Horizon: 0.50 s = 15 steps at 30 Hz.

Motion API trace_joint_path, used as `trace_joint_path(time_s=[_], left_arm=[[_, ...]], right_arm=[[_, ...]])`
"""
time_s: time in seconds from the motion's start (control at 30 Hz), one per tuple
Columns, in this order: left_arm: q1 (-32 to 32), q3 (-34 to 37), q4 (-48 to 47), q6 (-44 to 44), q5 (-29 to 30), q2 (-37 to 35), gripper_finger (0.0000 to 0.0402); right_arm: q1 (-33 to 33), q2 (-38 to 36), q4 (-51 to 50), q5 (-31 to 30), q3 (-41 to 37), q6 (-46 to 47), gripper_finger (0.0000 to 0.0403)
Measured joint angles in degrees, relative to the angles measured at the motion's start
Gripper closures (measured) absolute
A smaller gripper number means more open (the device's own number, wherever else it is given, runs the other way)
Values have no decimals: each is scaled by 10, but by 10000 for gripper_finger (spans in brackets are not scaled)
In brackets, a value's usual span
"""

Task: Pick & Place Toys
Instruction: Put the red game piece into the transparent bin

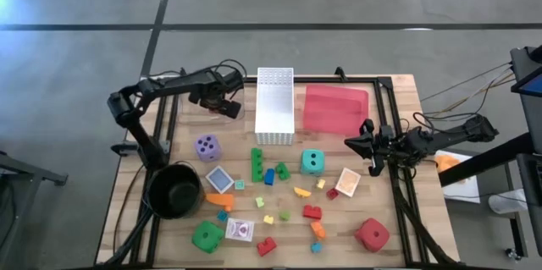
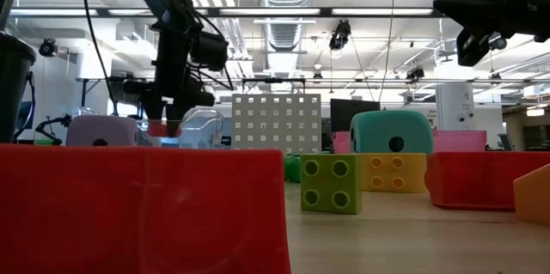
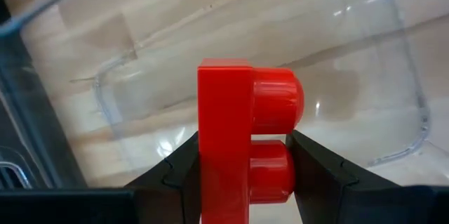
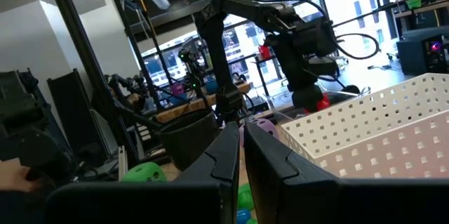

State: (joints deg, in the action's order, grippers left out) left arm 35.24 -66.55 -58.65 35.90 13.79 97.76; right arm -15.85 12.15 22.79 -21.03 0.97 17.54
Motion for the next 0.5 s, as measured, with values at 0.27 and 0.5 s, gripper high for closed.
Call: trace_joint_path(time_s=[0.27,0.5], left_arm=[[3,35,28,3,-21,-1,240],[7,44,33,3,-29,-1,240]], right_arm=[[0,0,0,0,0,0,382],[0,0,0,0,0,0,382]])
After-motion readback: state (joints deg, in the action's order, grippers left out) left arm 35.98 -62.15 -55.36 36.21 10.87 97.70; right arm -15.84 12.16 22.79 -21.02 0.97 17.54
